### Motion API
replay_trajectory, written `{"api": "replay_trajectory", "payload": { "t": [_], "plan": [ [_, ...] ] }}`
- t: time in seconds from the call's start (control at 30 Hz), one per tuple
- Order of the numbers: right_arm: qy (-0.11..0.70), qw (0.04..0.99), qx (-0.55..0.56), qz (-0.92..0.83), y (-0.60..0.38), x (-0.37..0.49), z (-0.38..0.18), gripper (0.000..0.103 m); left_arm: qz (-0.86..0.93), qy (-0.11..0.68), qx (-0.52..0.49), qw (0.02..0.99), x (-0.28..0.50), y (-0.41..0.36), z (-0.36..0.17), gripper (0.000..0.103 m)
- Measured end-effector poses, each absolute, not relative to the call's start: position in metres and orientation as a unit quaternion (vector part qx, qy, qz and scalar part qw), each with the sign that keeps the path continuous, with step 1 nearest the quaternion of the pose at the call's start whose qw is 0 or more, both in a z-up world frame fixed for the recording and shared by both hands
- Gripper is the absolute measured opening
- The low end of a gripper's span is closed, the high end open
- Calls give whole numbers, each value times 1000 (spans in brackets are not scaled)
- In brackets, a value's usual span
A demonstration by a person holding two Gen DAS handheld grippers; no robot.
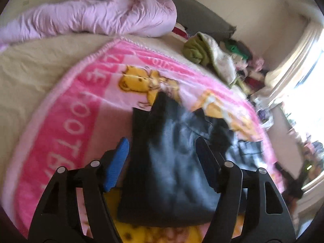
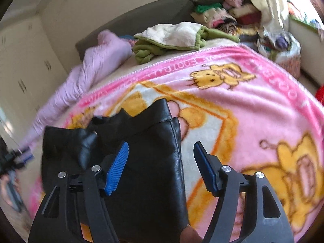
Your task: Fold large clothes
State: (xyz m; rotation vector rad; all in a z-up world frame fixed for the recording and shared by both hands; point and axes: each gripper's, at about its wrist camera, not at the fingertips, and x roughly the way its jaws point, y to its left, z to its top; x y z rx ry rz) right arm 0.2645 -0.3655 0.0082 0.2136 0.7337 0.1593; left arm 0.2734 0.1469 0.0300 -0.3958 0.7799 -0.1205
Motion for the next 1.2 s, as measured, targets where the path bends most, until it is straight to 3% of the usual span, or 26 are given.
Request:
{"api": "replay_trajectory", "payload": {
  "t": [0.27, 0.3, 0.33, 0.4, 0.47, 0.67, 0.87, 1.13, 1.2],
  "plan": [
    [391, 919, 39, 41, -344, 320, -23, 65, -23, 421, -81, 903, 315, 124, -17, 57],
    [392, 918, 41, 42, -344, 325, -25, 51, -33, 423, -90, 901, 318, 125, -21, 41],
    [394, 916, 50, 52, -345, 328, -27, 24, -51, 423, -102, 899, 321, 125, -25, 31],
    [392, 916, 64, 53, -348, 331, -25, 15, -50, 418, -91, 902, 320, 122, -24, 14],
    [370, 923, 81, 65, -352, 327, -9, 11, -60, 395, -89, 912, 315, 122, -13, 8],
    [325, 934, 122, 81, -359, 334, 24, 11, -49, 342, -76, 935, 311, 117, 24, 8],
    [363, 924, 115, 42, -353, 365, -11, 11, -17, 372, -72, 925, 336, 116, 0, 8],
    [401, 908, 117, 10, -353, 370, -53, 14, 2, 402, -43, 915, 344, 112, -34, 19],
    [412, 905, 106, 1, -349, 373, -58, 17, 0, 409, -63, 910, 348, 119, -41, 27]
  ]
}}
